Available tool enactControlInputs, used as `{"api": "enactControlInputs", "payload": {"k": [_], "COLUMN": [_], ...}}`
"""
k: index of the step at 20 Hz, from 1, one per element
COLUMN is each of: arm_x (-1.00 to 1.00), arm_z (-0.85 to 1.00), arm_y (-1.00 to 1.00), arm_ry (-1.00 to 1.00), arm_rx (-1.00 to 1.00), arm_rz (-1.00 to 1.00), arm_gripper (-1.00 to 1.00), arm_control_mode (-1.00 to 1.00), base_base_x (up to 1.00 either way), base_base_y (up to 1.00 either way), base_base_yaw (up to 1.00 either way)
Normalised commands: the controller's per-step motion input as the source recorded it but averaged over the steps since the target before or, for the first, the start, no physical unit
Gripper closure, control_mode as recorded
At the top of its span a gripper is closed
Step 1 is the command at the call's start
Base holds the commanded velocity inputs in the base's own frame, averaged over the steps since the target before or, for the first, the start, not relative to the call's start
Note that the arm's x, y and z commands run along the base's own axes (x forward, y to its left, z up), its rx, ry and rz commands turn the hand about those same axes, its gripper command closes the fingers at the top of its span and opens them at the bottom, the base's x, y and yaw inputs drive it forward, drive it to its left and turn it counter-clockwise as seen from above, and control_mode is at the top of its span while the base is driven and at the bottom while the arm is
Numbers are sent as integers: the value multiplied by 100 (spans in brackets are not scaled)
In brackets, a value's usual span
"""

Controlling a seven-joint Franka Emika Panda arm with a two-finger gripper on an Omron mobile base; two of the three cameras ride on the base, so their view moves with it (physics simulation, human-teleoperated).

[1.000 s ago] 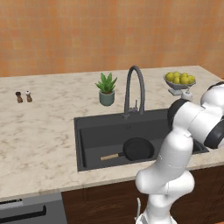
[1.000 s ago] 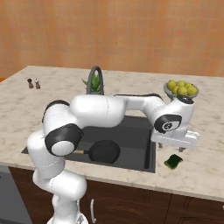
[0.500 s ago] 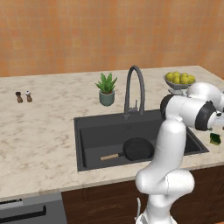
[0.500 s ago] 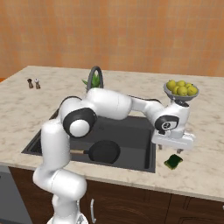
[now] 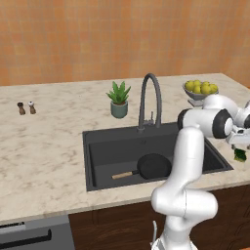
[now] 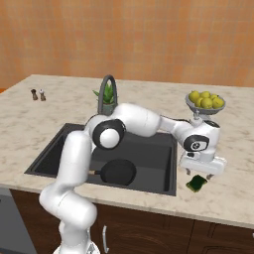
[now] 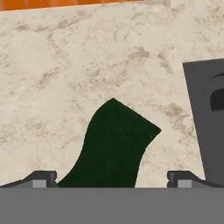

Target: Pick the pan and sponge and place them into the sink. Then turn on the water.

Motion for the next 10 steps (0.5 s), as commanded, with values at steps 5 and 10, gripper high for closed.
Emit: {"api": "enactControlInputs", "payload": {"k": [5,10], "arm_x": [8,2], "arm_z": [-32,-27], "arm_y": [-5,7], "arm_ry": [1,0], "arm_rx": [0,0], "arm_rz": [-11,-13], "arm_gripper": [-100,-100], "arm_control_mode": [-100,-100], "base_base_x": [0,0], "base_base_y": [0,0], "base_base_yaw": [0,0]}}
